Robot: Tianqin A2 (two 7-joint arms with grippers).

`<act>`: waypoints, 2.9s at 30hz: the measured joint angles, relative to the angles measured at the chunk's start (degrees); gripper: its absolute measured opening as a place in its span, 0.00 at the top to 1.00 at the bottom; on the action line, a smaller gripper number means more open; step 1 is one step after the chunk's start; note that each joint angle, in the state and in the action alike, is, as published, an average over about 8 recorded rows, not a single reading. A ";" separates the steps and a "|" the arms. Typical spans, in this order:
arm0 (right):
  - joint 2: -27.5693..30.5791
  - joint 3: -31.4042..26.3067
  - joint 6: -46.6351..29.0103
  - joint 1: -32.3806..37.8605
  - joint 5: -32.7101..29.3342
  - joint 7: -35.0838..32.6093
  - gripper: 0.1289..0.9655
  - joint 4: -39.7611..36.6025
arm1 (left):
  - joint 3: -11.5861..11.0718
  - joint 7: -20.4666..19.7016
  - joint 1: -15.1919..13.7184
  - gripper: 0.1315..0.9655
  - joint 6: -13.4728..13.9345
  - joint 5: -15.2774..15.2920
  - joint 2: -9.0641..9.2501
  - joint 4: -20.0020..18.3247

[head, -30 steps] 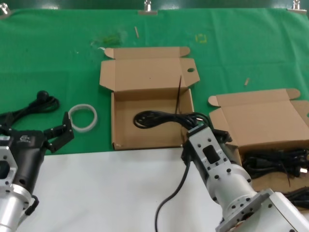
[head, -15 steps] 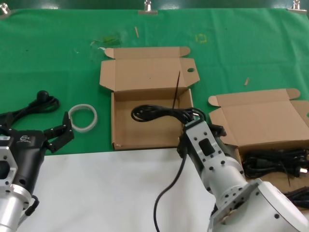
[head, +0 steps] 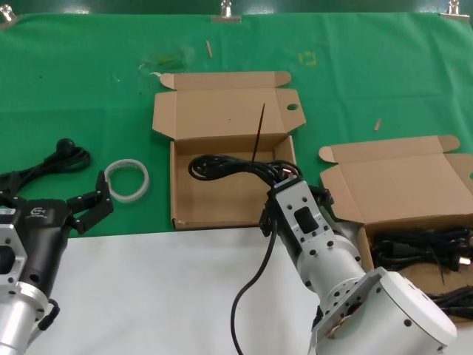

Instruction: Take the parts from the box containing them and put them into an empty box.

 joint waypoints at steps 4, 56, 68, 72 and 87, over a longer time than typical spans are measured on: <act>0.00 -0.05 -0.43 -0.06 0.00 1.18 0.92 -0.27 | 0.00 0.00 0.00 0.00 0.00 0.00 0.00 0.00; 0.01 11.39 -15.00 -5.75 -16.45 20.96 0.12 -1.86 | 0.00 0.00 0.00 0.00 0.00 -0.01 0.00 0.00; 0.01 17.48 -22.68 -8.76 -25.19 31.37 0.01 -2.69 | 0.00 0.00 0.00 0.00 0.00 0.00 0.00 0.00; 0.01 19.49 -25.25 -9.76 -28.11 34.85 0.00 -2.96 | 0.00 0.00 0.00 0.00 0.00 -0.01 0.00 0.00; 0.01 27.11 -34.91 -13.52 -39.06 47.93 0.00 -3.99 | 0.00 0.01 0.00 0.00 0.00 -0.01 0.00 0.00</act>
